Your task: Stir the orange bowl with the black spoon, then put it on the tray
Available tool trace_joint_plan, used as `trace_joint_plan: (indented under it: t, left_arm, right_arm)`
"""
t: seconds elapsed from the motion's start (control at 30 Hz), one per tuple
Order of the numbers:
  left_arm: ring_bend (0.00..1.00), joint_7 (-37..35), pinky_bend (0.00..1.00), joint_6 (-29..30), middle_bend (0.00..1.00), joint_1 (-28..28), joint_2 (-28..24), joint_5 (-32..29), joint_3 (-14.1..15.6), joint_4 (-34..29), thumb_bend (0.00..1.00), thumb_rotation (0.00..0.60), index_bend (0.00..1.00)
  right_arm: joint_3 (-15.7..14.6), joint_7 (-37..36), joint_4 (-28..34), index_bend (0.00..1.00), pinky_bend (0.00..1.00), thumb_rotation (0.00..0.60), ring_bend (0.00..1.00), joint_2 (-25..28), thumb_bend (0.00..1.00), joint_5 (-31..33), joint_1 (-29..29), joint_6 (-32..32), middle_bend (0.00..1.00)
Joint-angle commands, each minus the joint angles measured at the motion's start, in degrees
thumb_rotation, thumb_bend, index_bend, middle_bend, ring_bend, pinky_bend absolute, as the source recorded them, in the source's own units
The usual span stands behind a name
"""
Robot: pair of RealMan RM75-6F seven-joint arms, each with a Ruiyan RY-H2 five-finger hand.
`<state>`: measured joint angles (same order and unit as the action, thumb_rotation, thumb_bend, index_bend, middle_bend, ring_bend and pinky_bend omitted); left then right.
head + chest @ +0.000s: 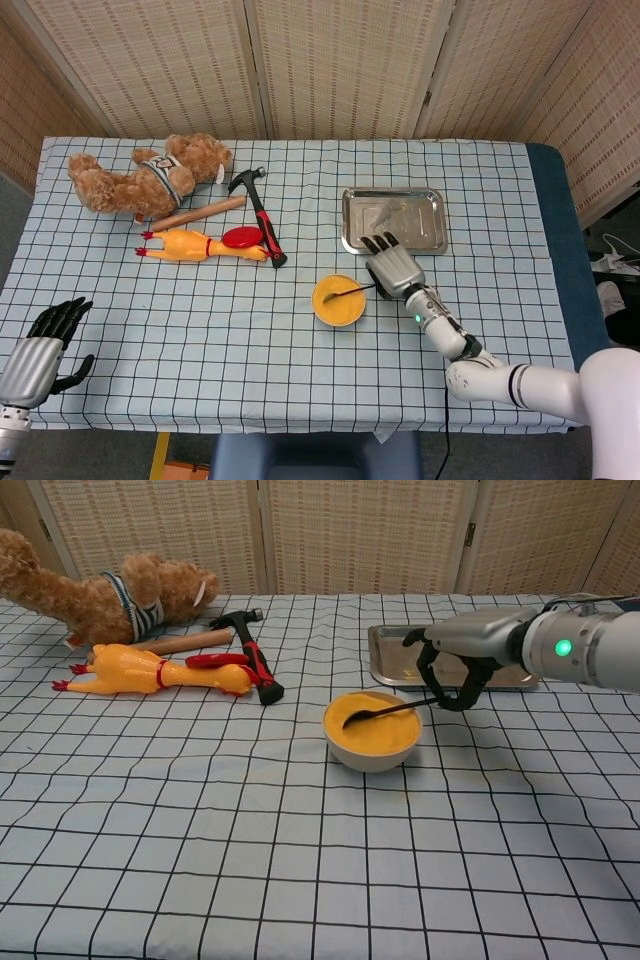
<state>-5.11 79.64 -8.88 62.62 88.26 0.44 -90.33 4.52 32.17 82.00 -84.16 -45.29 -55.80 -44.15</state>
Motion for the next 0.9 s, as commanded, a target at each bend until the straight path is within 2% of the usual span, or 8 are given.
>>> trace_joint_plan:
  t: [0.03,0.23,0.37,0.47,0.7,0.9]
  left_arm:
    - [0.00,0.0,0.08,0.0,0.00,0.0,0.0,0.1,0.1,-0.1,0.42,0.600,0.00]
    - [0.00,0.4,0.08,0.0,0.00,0.0,0.1,0.2,0.1,-0.3,0.42,0.600,0.00]
    - [0.00,0.5,0.08,0.1,0.00,0.0,0.1,0.3,0.2,-0.3,0.42,0.600,0.00]
    - [0.00,0.3,0.08,0.1,0.00,0.0,0.1,0.2,0.1,-0.1,0.42,0.600,0.00]
    - [0.00,0.0,0.08,-0.1,0.00,-0.1,0.1,0.0,0.0,0.1,0.42,0.600,0.00]
    - [0.00,0.0,0.08,0.1,0.00,0.0,0.1,0.1,0.1,0.0,0.42,0.600,0.00]
  right_arm:
    - [-0.6,0.3,3.7,0.74,0.00,0.600,0.00,3.1,0.68,2.0,-0.3,1.3,0.03]
    - [0.1,-1.2,6.2,0.74,0.00,0.600,0.00,5.2,0.68,2.0,0.4,-1.3,0.03]
    - [1.0,-2.3,3.7,0.74,0.00,0.600,0.00,2.5,0.68,-0.9,1.7,-6.2,0.04]
    - [1.1,-2.2,1.4,0.74,0.00,0.600,0.00,0.4,0.68,-2.0,2.0,-7.5,0.04]
    - [0.4,0.3,-3.5,0.75,0.00,0.600,0.00,-3.6,0.68,-2.7,1.7,-7.2,0.04]
    - [-0.6,2.7,-2.9,0.76,0.00,0.600,0.00,-2.8,0.68,-1.7,1.4,-4.9,0.04]
